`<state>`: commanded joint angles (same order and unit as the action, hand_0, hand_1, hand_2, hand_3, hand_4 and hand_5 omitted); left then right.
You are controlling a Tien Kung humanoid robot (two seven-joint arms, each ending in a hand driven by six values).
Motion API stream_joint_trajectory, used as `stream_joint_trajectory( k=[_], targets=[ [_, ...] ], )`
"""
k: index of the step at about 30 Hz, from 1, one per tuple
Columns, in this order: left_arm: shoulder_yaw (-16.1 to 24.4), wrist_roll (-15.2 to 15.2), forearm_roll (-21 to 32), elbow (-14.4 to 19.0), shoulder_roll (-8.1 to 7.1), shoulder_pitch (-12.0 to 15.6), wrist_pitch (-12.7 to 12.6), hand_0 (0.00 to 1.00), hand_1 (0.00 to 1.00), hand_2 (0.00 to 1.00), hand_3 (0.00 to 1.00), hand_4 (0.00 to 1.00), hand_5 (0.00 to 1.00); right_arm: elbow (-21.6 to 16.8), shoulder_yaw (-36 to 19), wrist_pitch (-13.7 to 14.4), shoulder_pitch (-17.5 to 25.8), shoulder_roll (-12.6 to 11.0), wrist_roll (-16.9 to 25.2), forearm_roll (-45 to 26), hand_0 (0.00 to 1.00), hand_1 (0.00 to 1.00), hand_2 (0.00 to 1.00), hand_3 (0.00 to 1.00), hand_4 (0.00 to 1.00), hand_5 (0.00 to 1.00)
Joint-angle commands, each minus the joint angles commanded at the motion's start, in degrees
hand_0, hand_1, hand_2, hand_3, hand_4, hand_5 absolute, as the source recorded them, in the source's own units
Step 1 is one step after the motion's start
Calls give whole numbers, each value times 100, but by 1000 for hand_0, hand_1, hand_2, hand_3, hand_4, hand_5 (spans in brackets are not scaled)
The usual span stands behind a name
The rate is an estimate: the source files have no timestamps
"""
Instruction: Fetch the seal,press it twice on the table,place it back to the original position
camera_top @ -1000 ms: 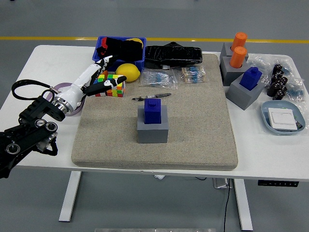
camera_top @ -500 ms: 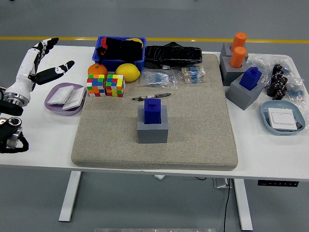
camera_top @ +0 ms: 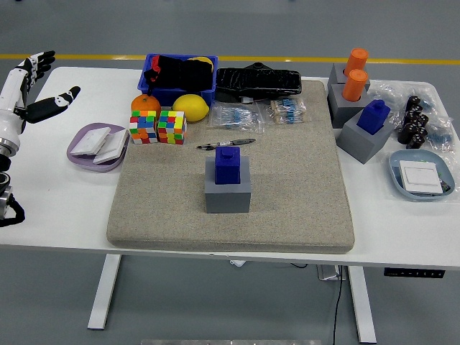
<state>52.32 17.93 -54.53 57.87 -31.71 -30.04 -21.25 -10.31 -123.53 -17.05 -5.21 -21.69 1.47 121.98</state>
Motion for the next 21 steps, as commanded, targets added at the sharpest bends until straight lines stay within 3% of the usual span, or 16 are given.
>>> stream_joint_trajectory(
  k=[21],
  targets=[
    [229, -98, -89, 42, -27, 37, 39, 868, 877, 867, 856, 818, 175, 0, 107, -27, -10, -27, -5, -86, 784, 683, 658, 620, 799, 451]
  ],
)
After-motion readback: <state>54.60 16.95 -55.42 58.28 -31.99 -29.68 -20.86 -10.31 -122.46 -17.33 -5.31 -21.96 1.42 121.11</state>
